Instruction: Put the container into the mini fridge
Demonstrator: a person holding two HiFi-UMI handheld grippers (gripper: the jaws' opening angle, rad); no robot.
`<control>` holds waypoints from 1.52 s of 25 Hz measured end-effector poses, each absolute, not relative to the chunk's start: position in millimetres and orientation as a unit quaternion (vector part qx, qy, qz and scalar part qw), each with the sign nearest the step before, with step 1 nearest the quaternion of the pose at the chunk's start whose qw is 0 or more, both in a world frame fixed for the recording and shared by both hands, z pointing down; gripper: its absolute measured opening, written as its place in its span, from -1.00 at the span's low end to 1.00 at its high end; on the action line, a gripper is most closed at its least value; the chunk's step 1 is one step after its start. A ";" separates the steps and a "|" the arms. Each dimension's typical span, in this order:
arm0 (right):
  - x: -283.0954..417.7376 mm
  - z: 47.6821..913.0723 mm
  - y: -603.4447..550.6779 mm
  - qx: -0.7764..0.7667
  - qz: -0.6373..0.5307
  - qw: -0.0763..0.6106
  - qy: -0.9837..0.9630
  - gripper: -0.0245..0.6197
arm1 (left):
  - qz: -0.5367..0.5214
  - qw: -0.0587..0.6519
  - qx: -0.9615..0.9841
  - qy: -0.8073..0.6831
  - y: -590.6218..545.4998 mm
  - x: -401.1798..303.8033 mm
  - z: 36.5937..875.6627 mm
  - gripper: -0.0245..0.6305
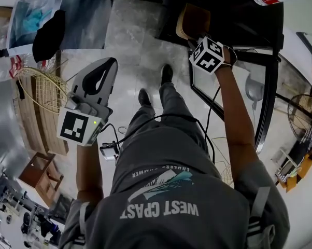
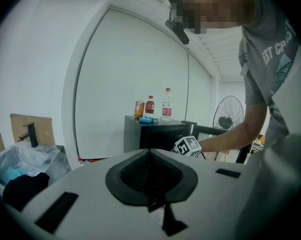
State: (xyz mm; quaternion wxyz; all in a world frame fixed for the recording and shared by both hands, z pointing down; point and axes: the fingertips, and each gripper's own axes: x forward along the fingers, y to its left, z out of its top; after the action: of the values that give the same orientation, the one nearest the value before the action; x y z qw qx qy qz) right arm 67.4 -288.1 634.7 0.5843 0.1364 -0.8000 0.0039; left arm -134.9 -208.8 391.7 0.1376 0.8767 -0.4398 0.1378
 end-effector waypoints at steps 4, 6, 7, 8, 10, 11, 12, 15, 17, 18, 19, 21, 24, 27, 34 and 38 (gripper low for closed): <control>69.2 648.0 -292.3 0.130 0.003 0.589 -0.798 -0.78 | 0.141 0.142 0.876 -0.439 -210.9 -131.8 397.7 -0.88; 69.0 654.9 -294.0 0.127 0.001 0.590 -0.798 -0.78 | 0.143 0.144 0.875 -0.439 -211.6 -130.8 400.7 -0.88; 68.9 658.3 -294.7 0.126 0.001 0.590 -0.797 -0.78 | 0.144 0.145 0.875 -0.439 -211.8 -130.3 402.0 -0.87; 68.9 661.7 -295.4 0.125 0.002 0.591 -0.797 -0.78 | 0.144 0.146 0.874 -0.440 -211.8 -129.7 403.3 -0.87; 69.1 667.8 -297.5 0.123 0.002 0.592 -0.797 -0.78 | 0.146 0.149 0.873 -0.441 -211.6 -128.9 405.8 -0.87; 69.2 670.6 -298.9 0.123 0.002 0.592 -0.796 -0.78 | 0.147 0.150 0.872 -0.441 -211.5 -128.7 407.1 -0.88; 69.1 673.3 -300.2 0.123 0.003 0.593 -0.796 -0.78 | 0.147 0.152 0.872 -0.442 -211.2 -128.7 408.2 -0.88; 69.7 681.8 -304.0 0.122 0.004 0.595 -0.794 -0.78 | 0.150 0.157 0.869 -0.444 -210.6 -129.1 412.2 -0.87; 70.5 688.3 -307.2 0.122 0.004 0.597 -0.793 -0.78 | 0.152 0.161 0.868 -0.445 -210.4 -129.6 415.6 -0.87; 70.8 691.5 -309.1 0.122 0.004 0.598 -0.792 -0.78 | 0.152 0.162 0.867 -0.446 -210.6 -129.9 417.2 -0.88; 71.1 694.6 -311.1 0.123 0.003 0.600 -0.791 -0.77 | 0.152 0.164 0.866 -0.447 -210.9 -130.4 418.7 -0.88; 71.9 700.5 -315.4 0.125 0.001 0.602 -0.789 -0.77 | 0.149 0.161 0.866 -0.449 -212.3 -132.1 420.8 -0.87; 73.4 708.1 -322.5 0.131 -0.002 0.605 -0.785 -0.77 | 0.149 0.161 0.865 -0.452 -213.0 -134.1 425.2 -0.87; 73.7 715.0 -330.1 0.138 -0.007 0.607 -0.783 -0.77 | 0.155 0.170 0.862 -0.451 -212.7 -134.2 430.4 -0.87; 71.4 729.7 -343.0 0.157 -0.020 0.611 -0.776 -0.74 | 0.155 0.179 0.859 -0.454 -212.6 -141.5 442.6 -0.87; 74.1 734.1 -350.6 0.171 -0.034 0.614 -0.770 -0.72 | 0.164 0.195 0.856 -0.450 -211.7 -140.4 450.0 -0.87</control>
State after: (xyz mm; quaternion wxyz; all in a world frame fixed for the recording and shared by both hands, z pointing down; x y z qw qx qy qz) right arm 74.1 -350.6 734.1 0.6140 0.1713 -0.7697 -0.0342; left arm -140.4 -211.7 450.0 0.1949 0.8560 -0.4498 0.1640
